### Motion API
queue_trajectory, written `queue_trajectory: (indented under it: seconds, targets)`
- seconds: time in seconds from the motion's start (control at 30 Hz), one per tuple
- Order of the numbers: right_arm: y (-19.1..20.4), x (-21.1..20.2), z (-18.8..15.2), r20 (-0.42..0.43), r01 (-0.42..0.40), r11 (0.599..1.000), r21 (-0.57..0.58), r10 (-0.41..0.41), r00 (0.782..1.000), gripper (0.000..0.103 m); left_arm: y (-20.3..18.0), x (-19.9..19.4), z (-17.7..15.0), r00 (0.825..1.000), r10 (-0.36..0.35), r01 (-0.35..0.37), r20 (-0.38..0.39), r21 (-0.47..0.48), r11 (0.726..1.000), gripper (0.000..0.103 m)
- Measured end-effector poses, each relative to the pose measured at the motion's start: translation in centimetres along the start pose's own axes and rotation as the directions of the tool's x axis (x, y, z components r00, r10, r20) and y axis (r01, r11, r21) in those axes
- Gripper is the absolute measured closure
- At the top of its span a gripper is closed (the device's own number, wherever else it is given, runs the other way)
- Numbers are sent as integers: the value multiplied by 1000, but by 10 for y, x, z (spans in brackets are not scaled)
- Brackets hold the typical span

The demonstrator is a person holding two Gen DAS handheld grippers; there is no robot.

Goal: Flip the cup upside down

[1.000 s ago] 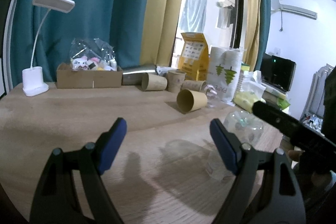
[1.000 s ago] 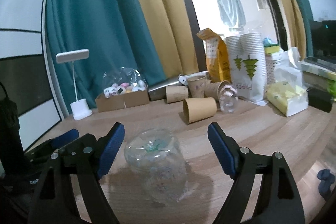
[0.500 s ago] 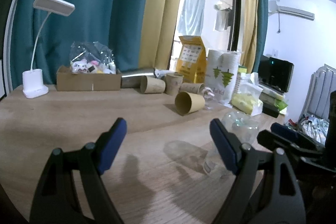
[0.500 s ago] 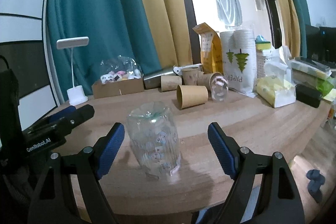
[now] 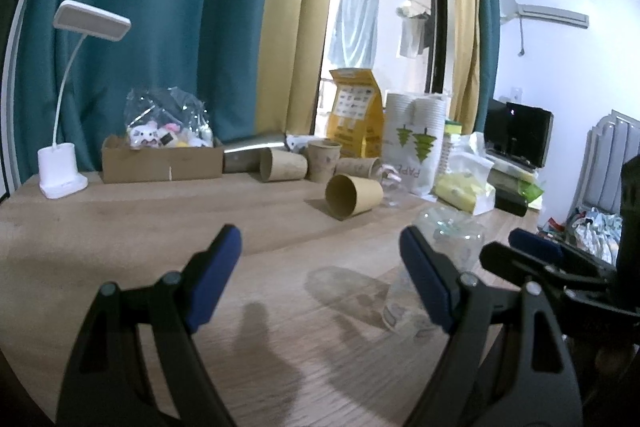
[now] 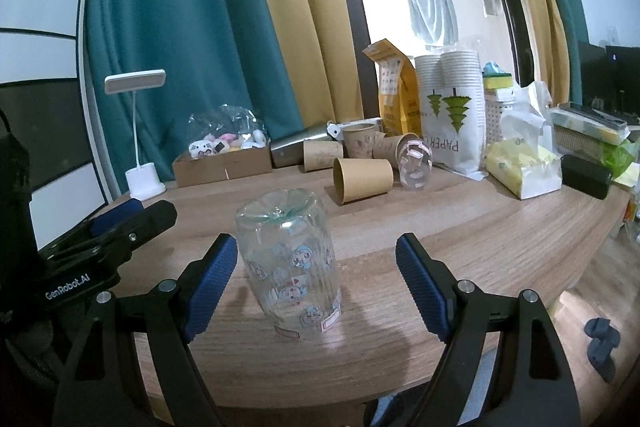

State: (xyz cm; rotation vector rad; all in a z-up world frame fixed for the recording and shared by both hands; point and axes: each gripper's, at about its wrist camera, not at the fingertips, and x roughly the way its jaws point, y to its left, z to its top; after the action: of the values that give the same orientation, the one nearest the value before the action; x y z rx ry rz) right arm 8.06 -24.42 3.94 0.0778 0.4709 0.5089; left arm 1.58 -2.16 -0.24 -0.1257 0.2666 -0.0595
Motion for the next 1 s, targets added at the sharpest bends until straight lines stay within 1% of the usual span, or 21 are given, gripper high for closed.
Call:
queue_trajectory:
  seconds: [0.5, 0.8, 0.83, 0.87, 0.9, 0.93, 1.0]
  targets:
    - [-3, 2, -3, -6, 1, 1000, 19, -1, 1000, 19, -2, 0, 0, 1000, 6, -6, -9, 16, 1000, 20]
    - [-4, 2, -3, -6, 1, 1000, 23, -1, 1000, 19, -3, 1, 0, 999, 44, -44, -13, 24, 999, 20]
    - [-3, 2, -3, -6, 1, 1000, 23, -1, 1000, 19, -3, 1, -1, 999, 49, -49, -12, 25, 998, 19]
    - [-4, 2, -3, -6, 1, 1000, 23, -1, 1000, 19, -3, 1, 0, 998, 57, -56, -11, 26, 998, 16]
    - [-4, 2, -3, -6, 1, 1000, 23, -1, 1000, 19, -3, 1, 0, 998, 66, -66, -11, 27, 997, 9]
    - [-4, 2, -3, -5, 1, 1000, 24, -1, 1000, 19, -3, 0, 0, 997, 73, -73, -6, 25, 997, 6]
    - [-4, 2, -3, -5, 0, 1000, 24, 0, 1000, 19, -1, 0, 0, 997, 73, -73, -4, 24, 997, 6]
